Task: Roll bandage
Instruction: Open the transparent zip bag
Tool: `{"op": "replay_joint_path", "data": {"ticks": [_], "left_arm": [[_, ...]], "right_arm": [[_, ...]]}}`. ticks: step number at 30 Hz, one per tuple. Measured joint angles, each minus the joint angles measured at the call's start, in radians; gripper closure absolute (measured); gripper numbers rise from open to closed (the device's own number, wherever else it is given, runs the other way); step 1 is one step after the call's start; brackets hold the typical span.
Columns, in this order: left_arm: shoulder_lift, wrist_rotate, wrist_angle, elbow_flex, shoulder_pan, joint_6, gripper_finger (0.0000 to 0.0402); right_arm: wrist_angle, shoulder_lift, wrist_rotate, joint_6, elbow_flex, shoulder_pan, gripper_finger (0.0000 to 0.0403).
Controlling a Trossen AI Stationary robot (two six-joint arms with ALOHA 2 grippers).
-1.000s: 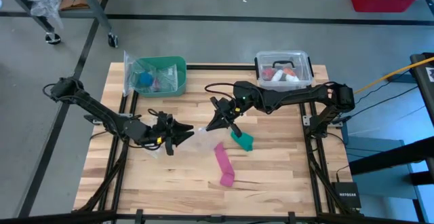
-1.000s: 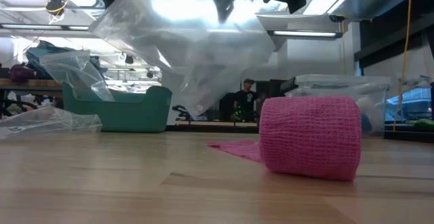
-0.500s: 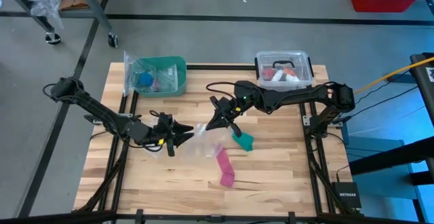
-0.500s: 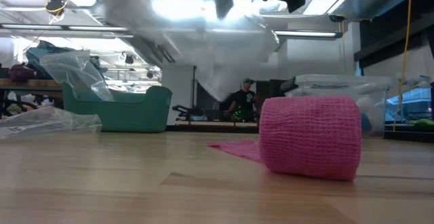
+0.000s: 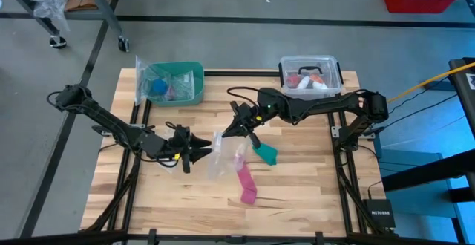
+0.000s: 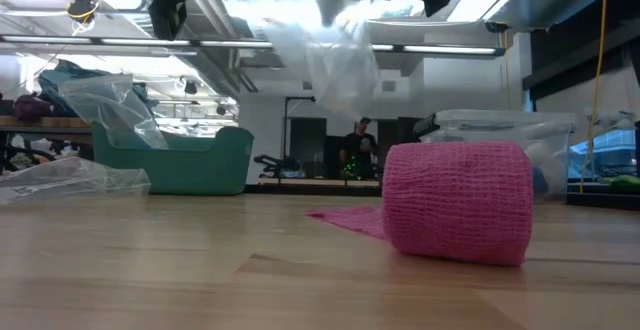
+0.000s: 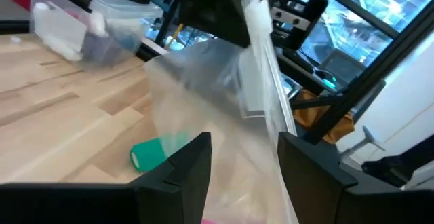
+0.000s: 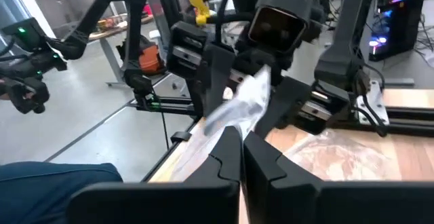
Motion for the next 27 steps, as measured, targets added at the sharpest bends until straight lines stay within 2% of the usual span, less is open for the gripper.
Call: {"op": "replay_joint_path", "data": {"ticks": [8,11,18,23,27], "left_arm": [[0.0,0.006,0.025,0.0,0.0,0.003,0.024],[0.0,0.006,0.016,0.0,0.001,0.004,0.024],[0.0,0.007,-0.001,0.0,0.011,0.005,0.0246],[0.002,0.003,-0.013,0.0,0.045,0.01,0.0293],[0.002,0.002,-0.012,0.0,0.072,0.033,0.036]], "right_arm": [[-0.048,0.0,0.054,-0.001,0.0,0.001,0.0402],[-0.035,0.0,0.105,-0.002,0.0,0.001,0.0402],[0.011,0.0,0.123,-0.002,0.0,0.001,0.0402],[0.018,0.0,0.115,-0.002,0.0,0.008,0.0402],[0.039,0.0,0.104,-0.002,0.0,0.021,0.0402]]}}
